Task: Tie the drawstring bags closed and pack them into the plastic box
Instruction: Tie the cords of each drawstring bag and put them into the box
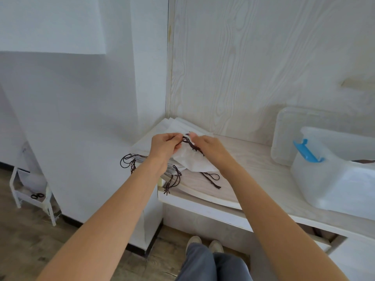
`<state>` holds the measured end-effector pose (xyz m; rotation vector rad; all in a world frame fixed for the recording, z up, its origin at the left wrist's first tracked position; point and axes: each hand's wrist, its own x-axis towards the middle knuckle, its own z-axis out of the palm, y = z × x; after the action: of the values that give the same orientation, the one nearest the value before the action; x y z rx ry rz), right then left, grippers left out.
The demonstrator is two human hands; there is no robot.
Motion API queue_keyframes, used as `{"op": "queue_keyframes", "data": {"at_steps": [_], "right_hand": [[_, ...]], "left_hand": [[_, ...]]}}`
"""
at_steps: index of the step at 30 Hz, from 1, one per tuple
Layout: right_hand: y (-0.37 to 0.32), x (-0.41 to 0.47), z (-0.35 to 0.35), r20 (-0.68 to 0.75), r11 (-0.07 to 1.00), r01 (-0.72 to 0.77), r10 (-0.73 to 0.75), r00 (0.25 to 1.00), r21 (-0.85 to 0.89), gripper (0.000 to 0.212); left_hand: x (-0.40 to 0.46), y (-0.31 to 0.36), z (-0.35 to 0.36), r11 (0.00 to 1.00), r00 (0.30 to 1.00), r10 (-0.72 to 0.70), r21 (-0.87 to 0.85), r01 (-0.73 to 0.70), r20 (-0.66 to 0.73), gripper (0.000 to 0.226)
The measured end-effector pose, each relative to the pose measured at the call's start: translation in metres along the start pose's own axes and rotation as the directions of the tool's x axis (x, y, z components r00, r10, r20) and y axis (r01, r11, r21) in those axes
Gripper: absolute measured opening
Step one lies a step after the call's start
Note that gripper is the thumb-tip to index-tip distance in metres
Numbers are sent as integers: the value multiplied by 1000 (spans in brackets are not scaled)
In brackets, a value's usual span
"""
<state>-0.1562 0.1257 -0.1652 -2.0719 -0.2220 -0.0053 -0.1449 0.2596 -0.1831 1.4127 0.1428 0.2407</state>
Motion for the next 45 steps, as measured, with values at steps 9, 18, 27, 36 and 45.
{"op": "queue_keyframes", "data": {"at_steps": [9, 18, 27, 36, 45], "right_hand": [[-17, 4, -26, -158, 988, 134, -145, 977, -78, 14], [-36, -27, -100, -37, 446, 9, 53, 998, 895, 14], [-14, -61, -175, -112, 240, 98, 45, 993, 966, 26], [35, -97, -293, -605, 788, 219, 230, 763, 575, 26], [72, -106, -369, -611, 945, -93, 277, 742, 315, 27]], "left_hand": [[-8, 39, 25, 999, 998, 23, -29, -21, 60, 9], [-28, 31, 58, 880, 872, -442, -90, 467, 209, 86], [-66, 44, 117, 715, 524, -477, -35, 698, 705, 77], [-94, 101, 210, 965, 816, -231, 16, 263, 530, 37], [-89, 94, 308, 895, 843, -180, 439, -73, 506, 122]]}}
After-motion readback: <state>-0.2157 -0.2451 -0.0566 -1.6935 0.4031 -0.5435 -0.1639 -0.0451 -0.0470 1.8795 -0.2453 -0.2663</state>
